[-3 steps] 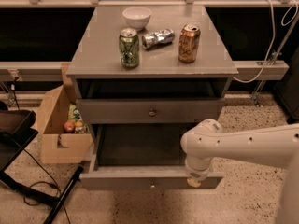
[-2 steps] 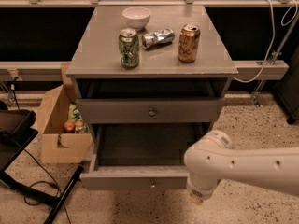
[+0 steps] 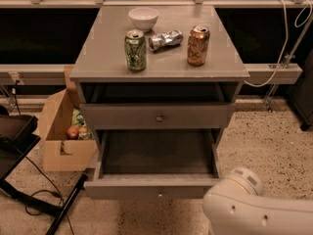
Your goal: Open middle drawer
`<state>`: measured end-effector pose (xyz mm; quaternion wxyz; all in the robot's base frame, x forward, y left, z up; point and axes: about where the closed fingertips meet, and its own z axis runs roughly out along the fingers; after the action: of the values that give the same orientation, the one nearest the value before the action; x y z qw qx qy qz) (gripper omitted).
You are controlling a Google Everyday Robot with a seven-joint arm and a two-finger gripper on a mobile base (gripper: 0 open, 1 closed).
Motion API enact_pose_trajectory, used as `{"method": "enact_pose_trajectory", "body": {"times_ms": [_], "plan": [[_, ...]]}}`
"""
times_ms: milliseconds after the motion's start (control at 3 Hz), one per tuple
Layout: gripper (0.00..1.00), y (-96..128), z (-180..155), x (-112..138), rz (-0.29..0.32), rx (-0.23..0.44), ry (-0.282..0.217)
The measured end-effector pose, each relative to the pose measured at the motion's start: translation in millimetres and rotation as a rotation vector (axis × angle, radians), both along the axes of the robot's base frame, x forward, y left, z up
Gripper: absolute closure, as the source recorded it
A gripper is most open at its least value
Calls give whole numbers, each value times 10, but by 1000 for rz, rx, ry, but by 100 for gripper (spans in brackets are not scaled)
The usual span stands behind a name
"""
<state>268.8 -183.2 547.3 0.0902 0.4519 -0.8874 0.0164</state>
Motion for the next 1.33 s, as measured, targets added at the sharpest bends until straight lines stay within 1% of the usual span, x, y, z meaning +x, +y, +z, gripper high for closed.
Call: {"method": "enact_pose_trajectory", "body": {"times_ms": [333,667,1000,1333], "plan": [[28,116,95,357,37,-38,-21],[30,263,315,1055,141,-103,-67],[54,473,392,1948,246,-112,-130],[77,548,247,2643,294,-69,-177]]}}
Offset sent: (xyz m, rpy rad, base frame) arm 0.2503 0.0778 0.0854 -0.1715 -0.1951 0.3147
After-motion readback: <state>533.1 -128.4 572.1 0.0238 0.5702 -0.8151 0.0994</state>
